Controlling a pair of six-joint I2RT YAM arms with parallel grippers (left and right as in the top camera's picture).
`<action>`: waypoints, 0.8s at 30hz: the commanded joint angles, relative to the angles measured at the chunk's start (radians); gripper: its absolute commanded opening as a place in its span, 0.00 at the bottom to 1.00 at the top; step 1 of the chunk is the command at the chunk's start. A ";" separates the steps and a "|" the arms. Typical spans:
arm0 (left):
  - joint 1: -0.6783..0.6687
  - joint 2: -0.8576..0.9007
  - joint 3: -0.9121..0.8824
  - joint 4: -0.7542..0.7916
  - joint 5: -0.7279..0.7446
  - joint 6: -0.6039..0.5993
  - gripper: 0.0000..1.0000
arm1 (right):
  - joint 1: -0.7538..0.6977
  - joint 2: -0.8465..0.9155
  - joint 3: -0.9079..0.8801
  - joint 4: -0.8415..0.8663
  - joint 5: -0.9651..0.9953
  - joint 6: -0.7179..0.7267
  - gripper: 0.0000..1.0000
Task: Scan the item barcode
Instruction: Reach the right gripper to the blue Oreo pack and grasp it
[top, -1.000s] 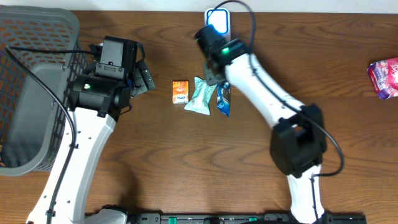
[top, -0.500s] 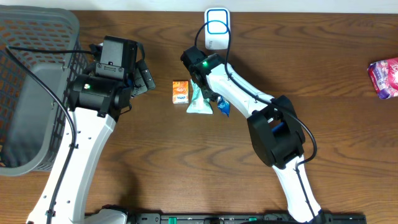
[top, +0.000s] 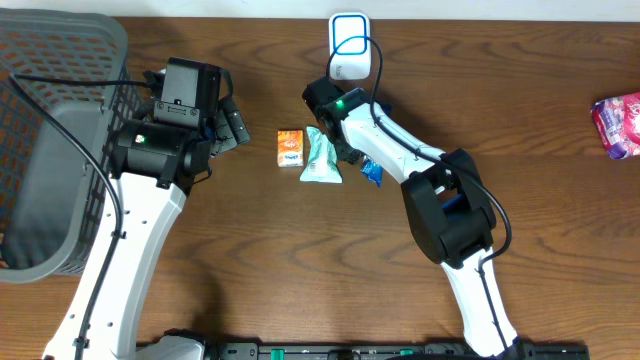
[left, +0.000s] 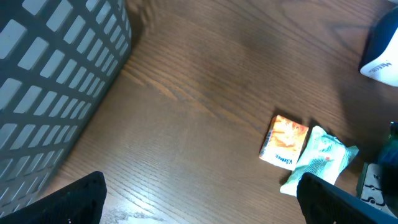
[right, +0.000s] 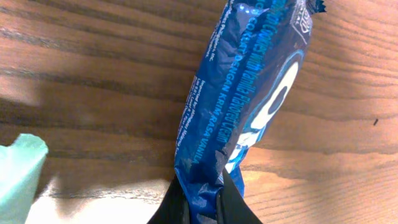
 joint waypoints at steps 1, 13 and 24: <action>0.003 0.003 0.001 -0.003 -0.002 -0.001 0.98 | -0.020 -0.023 0.040 -0.032 -0.043 0.006 0.01; 0.003 0.003 0.001 -0.003 -0.002 -0.001 0.98 | -0.323 -0.101 0.089 -0.055 -1.139 -0.226 0.01; 0.003 0.003 0.001 -0.003 -0.002 -0.001 0.98 | -0.610 -0.077 -0.168 0.036 -1.416 -0.272 0.01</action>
